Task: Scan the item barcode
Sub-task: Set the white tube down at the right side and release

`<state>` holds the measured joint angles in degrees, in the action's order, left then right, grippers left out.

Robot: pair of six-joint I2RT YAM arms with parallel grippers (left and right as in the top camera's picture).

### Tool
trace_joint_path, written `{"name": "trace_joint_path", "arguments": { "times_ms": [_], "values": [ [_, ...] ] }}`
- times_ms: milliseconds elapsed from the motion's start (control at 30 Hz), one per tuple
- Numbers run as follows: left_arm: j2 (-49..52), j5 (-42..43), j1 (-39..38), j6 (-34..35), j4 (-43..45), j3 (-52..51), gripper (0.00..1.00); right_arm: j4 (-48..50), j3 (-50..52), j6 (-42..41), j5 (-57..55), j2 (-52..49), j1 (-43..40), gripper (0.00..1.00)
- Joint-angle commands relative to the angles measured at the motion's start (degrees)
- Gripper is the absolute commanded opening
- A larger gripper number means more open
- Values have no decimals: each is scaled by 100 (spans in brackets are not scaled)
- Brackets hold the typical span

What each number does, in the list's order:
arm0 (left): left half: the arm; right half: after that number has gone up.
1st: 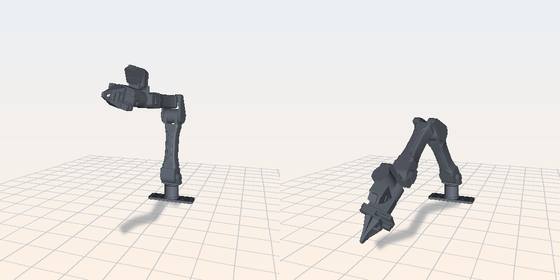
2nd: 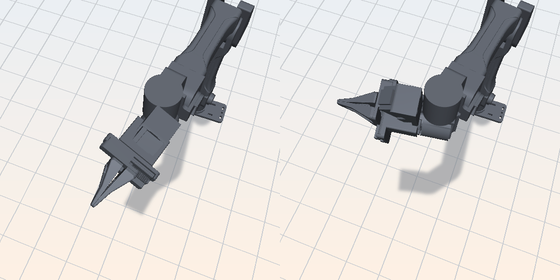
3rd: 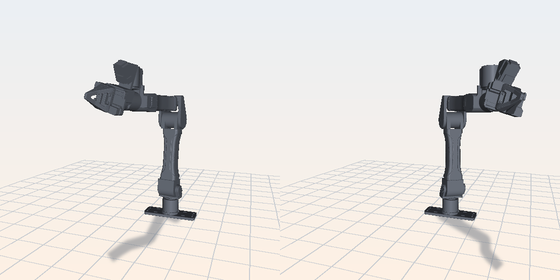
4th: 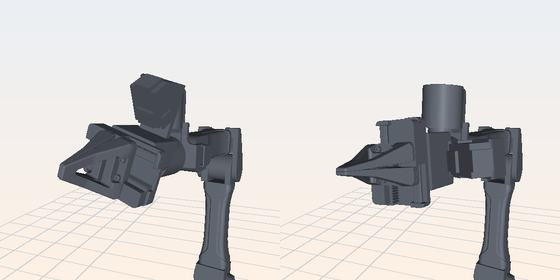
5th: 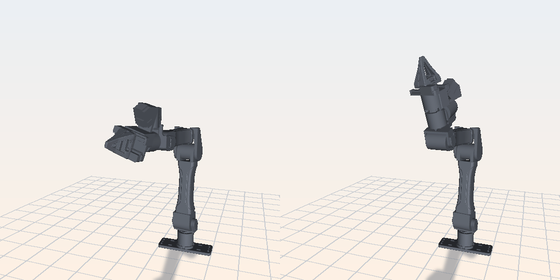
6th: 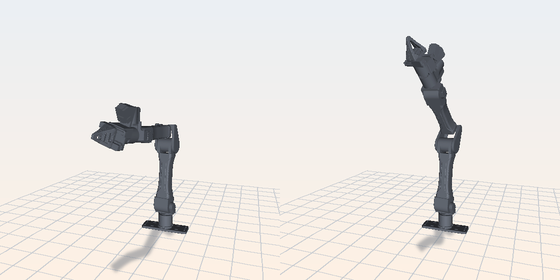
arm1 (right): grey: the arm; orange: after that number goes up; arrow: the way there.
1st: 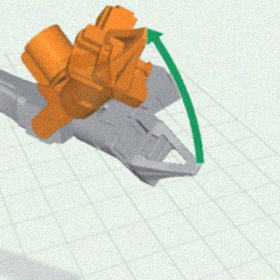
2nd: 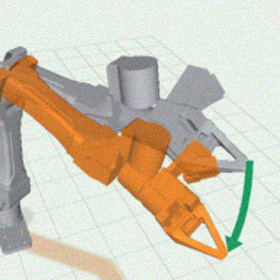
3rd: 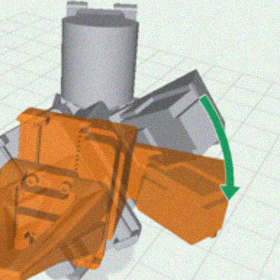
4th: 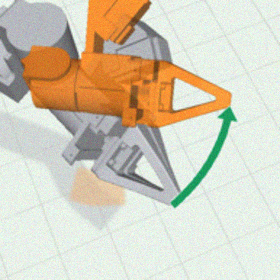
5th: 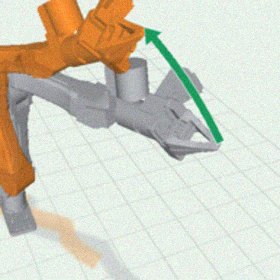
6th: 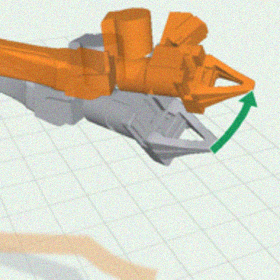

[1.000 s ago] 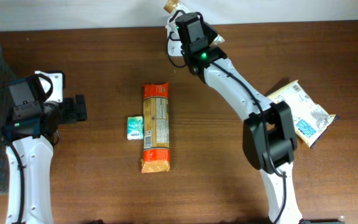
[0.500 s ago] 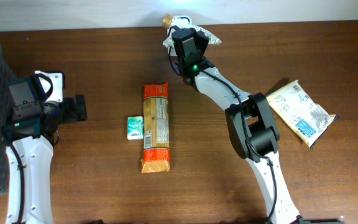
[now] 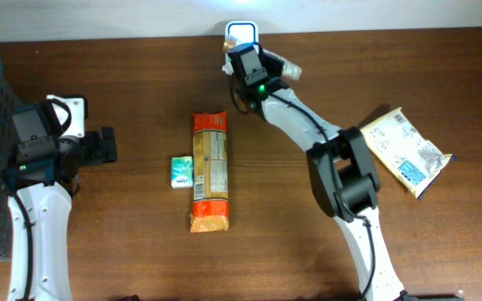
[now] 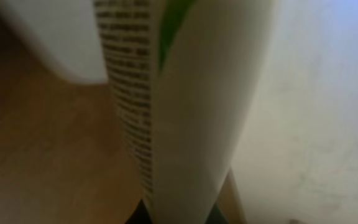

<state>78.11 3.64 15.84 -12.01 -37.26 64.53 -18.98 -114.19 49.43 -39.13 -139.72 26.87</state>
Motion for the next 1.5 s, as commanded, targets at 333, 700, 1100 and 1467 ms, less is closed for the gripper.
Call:
{"name": "trace_joint_path", "arguments": {
  "times_ms": [333,700,1100,1467],
  "values": [
    [-22,61,15,-52,4,98,99,-6111,625,-4699,3744,2588,-1281,4],
    [-22,61,15,-52,4,98,99,-3497,3654,-4798,3720,2588,-2806,17],
    [-22,61,15,-52,4,98,99,-4953,1615,-4802,4966,2590,-2916,71],
    [-22,61,15,-52,4,98,99,-3578,1963,-5475,7449,2577,-1432,71]
  ]
}}
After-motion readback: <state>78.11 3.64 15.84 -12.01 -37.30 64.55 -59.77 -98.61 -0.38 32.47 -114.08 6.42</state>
